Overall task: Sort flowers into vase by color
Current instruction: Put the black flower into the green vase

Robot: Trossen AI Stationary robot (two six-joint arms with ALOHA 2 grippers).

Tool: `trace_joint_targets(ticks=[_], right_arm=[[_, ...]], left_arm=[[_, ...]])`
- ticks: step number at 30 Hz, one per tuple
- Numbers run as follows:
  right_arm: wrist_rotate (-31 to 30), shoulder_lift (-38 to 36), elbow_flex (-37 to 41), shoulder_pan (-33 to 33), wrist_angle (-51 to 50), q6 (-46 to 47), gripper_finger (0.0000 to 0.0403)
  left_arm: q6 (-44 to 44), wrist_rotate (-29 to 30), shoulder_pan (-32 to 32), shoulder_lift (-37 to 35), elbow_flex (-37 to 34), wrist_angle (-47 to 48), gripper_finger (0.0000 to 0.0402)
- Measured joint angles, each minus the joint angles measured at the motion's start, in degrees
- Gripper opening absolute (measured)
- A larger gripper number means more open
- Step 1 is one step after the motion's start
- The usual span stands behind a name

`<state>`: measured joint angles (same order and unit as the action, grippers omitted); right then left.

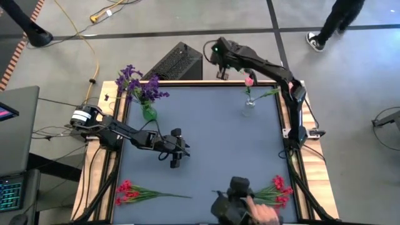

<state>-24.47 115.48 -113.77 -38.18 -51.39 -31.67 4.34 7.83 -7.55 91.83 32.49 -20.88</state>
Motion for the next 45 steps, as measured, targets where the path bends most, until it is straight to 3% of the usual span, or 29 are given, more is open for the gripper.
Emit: trace_joint_targets(ticks=[11,19,26,31,38,45], right_arm=[[-9.6,-0.1,-18.4,11.9,4.5,-15.0,0.0018],[-21.1,-0.1,-20.0,24.1,10.1,-31.3,0.0018],[-29.7,-0.1,-20.0,33.3,11.4,-37.2,0.0018],[-34.2,-0.1,-20.0,39.4,7.1,-36.4,0.0018],[-40.0,0.0,-20.0,48.4,-8.1,-26.3,0.0017],[-43.2,0.1,-12.6,56.6,-15.3,-21.4,0.0017]], left_arm=[[2.7,0.0,0.0,0.0,0.0,0.8,0.016],[7.8,-6.0,-0.1,0.0,0.0,6.7,0.016],[12.8,-6.3,-3.5,-1.5,0.0,11.7,0.016],[15.5,-1.9,-7.8,-8.7,0.0,20.3,0.016],[22.5,6.7,-15.8,-24.1,0.0,35.1,0.016],[27.9,9.5,-22.8,-36.1,0.0,32.0,0.016]])
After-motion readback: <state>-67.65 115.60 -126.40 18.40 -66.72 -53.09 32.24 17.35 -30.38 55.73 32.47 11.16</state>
